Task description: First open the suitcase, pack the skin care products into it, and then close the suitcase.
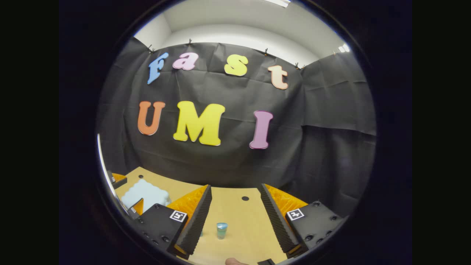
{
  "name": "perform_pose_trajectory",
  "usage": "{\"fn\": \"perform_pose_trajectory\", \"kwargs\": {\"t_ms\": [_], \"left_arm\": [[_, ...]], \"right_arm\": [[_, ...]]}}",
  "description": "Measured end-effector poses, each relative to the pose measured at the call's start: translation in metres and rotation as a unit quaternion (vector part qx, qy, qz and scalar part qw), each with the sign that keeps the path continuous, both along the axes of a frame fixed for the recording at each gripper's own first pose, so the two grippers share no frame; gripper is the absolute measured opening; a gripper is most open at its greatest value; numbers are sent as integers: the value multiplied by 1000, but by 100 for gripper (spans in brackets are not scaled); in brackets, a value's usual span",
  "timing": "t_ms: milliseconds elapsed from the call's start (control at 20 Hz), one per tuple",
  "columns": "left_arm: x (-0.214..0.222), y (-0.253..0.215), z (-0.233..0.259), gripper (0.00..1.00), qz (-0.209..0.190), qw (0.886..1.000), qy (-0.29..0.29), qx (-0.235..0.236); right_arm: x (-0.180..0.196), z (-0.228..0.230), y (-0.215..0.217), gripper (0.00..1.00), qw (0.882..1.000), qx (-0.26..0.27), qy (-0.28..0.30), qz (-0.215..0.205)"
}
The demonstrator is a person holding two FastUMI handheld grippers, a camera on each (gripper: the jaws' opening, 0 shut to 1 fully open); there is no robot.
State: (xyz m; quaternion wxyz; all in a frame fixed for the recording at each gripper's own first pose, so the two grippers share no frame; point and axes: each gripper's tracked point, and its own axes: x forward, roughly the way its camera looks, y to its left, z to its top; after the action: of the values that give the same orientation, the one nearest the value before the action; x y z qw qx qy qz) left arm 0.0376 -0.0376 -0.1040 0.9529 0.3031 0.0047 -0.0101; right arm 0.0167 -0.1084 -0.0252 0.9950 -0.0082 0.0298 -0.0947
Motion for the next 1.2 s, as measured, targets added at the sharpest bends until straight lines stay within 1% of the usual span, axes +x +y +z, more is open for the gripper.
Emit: {"fn": "perform_pose_trajectory", "kwargs": {"t_ms": [50, 200, 300, 350, 400, 500, 550, 600, 700, 750, 850, 900, 1000, 1050, 1100, 1150, 1200], "left_arm": [[3, -5, -9, 98, -4, 999, -9, 45], [10, -27, -39, 98, -31, 990, -10, 134], [14, -40, -63, 98, -44, 981, 1, 188], [16, -43, -72, 98, -46, 976, 3, 212], [21, -48, -83, 98, -50, 970, 14, 237], [30, -50, -106, 97, -50, 958, 42, 279], [33, -53, -114, 97, -53, 954, 54, 292], [35, -59, -119, 97, -59, 950, 55, 302], [39, -63, -127, 96, -58, 943, 55, 323], [41, -63, -130, 96, -52, 939, 62, 334], [49, -57, -139, 95, -37, 934, 80, 347], [53, -57, -142, 94, -36, 932, 88, 351], [58, -57, -151, 89, -33, 926, 106, 360], [63, -57, -154, 81, -35, 924, 111, 363], [61, -59, -153, 75, -32, 924, 115, 364], [60, -58, -154, 66, -29, 923, 117, 366], [60, -59, -154, 64, -26, 922, 122, 367]], "right_arm": [[1, 0, -12, 80, 1000, -1, 1, -12], [1, 0, -41, 80, 999, -6, 2, -39], [1, -6, -53, 79, 999, -3, 10, -47], [1, -10, -58, 77, 999, -2, 14, -49], [1, -12, -61, 79, 999, -2, 17, -50], [4, -18, -67, 79, 998, -1, 24, -50], [5, -21, -69, 79, 998, 0, 27, -49], [7, -24, -71, 80, 998, 2, 30, -47], [12, -30, -75, 80, 998, 2, 36, -44], [14, -33, -77, 80, 998, 4, 38, -41], [20, -38, -83, 80, 998, 7, 43, -40], [23, -39, -85, 80, 998, 9, 45, -38], [29, -44, -89, 80, 998, 12, 50, -34], [32, -47, -90, 80, 998, 14, 54, -32], [35, -50, -91, 80, 998, 17, 58, -27], [38, -53, -91, 80, 998, 18, 60, -23], [41, -55, -92, 80, 998, 18, 62, -19]]}}
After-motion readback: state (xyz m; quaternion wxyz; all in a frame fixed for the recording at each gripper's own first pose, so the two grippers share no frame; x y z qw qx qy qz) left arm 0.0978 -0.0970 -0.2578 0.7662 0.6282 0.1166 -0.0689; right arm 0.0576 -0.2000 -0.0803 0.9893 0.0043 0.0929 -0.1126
